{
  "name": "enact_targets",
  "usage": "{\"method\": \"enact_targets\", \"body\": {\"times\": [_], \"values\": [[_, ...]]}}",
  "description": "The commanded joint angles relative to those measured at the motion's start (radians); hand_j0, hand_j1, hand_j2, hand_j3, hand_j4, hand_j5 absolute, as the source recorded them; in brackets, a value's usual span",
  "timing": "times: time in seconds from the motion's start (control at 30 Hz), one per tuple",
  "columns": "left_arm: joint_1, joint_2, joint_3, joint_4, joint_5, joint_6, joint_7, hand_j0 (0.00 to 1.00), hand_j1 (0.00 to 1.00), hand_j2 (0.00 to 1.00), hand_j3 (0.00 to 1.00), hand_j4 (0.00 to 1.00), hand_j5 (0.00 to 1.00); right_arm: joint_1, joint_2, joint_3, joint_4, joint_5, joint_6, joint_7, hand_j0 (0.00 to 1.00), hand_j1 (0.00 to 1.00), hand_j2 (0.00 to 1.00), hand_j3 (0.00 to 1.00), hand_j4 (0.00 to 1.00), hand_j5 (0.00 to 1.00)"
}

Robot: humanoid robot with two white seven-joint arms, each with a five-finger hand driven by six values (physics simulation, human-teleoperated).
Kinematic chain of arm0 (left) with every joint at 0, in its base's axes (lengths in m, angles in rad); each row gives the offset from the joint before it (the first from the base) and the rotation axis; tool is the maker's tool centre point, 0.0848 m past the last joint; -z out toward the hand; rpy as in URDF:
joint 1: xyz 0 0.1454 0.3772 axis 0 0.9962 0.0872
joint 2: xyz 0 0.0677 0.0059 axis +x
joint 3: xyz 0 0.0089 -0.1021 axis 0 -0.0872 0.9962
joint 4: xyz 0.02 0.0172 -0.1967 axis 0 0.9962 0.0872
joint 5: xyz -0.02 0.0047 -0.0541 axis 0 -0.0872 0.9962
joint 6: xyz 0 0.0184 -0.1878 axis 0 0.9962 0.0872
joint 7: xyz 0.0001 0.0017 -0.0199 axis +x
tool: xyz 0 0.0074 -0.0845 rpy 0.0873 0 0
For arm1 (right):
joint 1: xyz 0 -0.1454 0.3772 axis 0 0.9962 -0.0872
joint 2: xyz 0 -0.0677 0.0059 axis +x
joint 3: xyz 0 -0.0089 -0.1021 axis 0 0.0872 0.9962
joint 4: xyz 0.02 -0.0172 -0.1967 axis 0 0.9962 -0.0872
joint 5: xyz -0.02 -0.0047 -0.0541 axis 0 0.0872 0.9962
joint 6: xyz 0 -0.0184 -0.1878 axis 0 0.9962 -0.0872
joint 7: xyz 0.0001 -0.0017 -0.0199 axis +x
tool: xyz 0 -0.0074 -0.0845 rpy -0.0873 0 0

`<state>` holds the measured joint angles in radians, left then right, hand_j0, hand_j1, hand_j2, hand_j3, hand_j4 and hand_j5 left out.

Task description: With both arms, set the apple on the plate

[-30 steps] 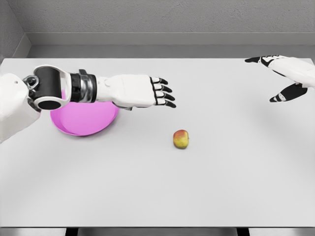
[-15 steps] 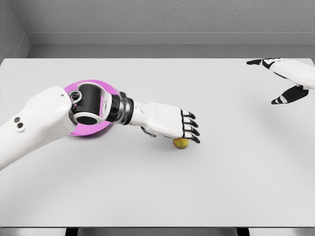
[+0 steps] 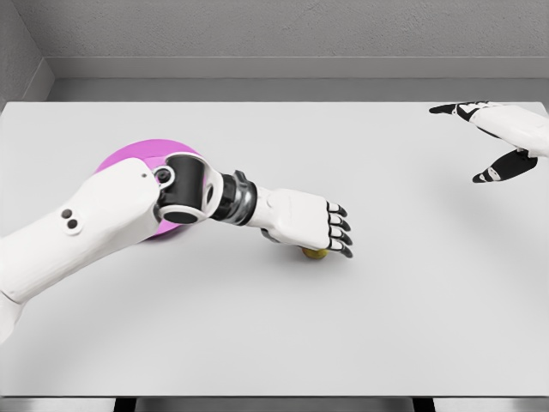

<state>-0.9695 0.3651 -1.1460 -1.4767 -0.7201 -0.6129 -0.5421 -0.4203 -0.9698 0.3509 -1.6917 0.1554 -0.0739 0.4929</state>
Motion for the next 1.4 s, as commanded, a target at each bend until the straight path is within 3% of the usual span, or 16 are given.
{"method": "enact_targets", "body": {"times": [0.0, 0.47, 0.63, 1.13, 1.37], "values": [[0.000, -0.003, -0.001, 0.003, -0.018, 0.002, -0.002, 1.00, 1.00, 1.00, 1.00, 1.00, 1.00, 0.000, -0.001, -0.001, 0.000, -0.002, 0.000, 0.000, 1.00, 1.00, 1.00, 1.00, 1.00, 1.00], [0.002, -0.032, -0.011, 0.001, -0.062, 0.002, -0.027, 1.00, 1.00, 1.00, 1.00, 1.00, 1.00, 0.003, -0.001, 0.000, -0.003, -0.002, 0.000, 0.000, 1.00, 1.00, 1.00, 1.00, 1.00, 1.00], [-0.002, -0.038, -0.027, 0.010, -0.079, 0.002, -0.052, 0.91, 0.91, 0.91, 0.91, 0.91, 0.91, 0.003, -0.001, -0.001, -0.003, -0.002, 0.000, 0.000, 1.00, 1.00, 1.00, 1.00, 1.00, 1.00], [0.000, -0.035, -0.027, 0.030, -0.108, 0.002, -0.052, 0.44, 0.44, 0.44, 0.44, 0.44, 0.44, 0.003, -0.001, 0.000, -0.005, -0.002, 0.000, 0.000, 1.00, 1.00, 1.00, 1.00, 1.00, 1.00], [0.000, -0.037, -0.027, 0.039, -0.104, 0.002, -0.044, 0.31, 0.31, 0.31, 0.31, 0.31, 0.31, 0.005, -0.001, 0.000, -0.005, -0.002, 0.000, 0.000, 1.00, 1.00, 1.00, 1.00, 1.00, 1.00]]}}
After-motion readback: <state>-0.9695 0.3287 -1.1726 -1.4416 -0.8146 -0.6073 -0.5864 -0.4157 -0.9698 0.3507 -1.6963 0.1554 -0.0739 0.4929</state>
